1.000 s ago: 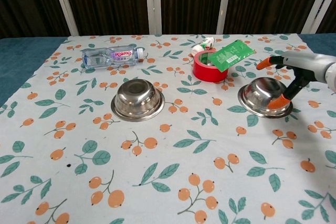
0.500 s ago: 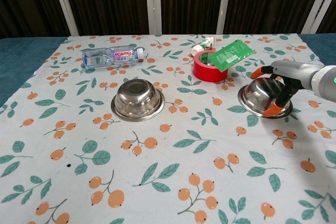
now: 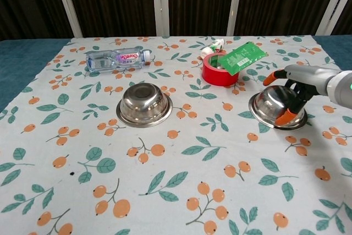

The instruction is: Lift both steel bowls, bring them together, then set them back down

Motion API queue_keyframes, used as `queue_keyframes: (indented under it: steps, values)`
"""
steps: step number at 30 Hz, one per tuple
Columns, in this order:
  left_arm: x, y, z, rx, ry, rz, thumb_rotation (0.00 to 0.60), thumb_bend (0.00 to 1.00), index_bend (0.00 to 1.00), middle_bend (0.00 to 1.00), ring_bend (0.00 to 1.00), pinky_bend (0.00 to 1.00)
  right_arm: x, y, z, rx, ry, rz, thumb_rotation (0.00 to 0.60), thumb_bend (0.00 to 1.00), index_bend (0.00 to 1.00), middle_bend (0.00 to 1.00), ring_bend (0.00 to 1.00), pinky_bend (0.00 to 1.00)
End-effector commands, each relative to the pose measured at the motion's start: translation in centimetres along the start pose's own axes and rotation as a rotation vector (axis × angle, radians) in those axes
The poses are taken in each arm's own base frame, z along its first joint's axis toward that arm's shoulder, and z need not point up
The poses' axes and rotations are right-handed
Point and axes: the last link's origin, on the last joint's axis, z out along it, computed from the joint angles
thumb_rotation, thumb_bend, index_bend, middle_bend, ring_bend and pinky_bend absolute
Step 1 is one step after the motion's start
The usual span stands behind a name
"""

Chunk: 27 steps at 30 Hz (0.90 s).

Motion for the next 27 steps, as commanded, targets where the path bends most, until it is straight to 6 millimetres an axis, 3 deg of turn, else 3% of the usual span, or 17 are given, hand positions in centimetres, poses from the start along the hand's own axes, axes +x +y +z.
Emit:
queue_keyframes:
  steps: [1, 8, 21, 27]
  values:
    - [0.0, 0.0, 0.0, 0.001, -0.001, 0.000, 0.600, 0.01, 0.06, 0.00, 0.00, 0.11, -0.1, 0.0, 0.0, 0.002, -0.002, 0.000, 0.600, 0.03, 0.19, 0.02, 0.26, 0.23]
    - [0.0, 0.1, 0.0, 0.002, 0.007, -0.007, 0.600, 0.02, 0.06, 0.00, 0.00, 0.11, -0.4, -0.2, 0.0, 0.023, 0.029, -0.022, 0.600, 0.04, 0.27, 0.22, 0.29, 0.24]
    - [0.1, 0.0, 0.0, 0.006, 0.017, -0.015, 0.600, 0.03, 0.06, 0.00, 0.00, 0.11, -0.7, -0.7, -0.1, 0.042, 0.046, -0.028, 0.600, 0.11, 0.30, 0.32, 0.39, 0.24]
    - [0.0, 1.4, 0.8, -0.086, -0.040, -0.058, 0.600, 0.02, 0.06, 0.00, 0.00, 0.11, 0.8, -1.0, -0.6, 0.054, 0.092, -0.032, 0.600, 0.12, 0.30, 0.32, 0.39, 0.24]
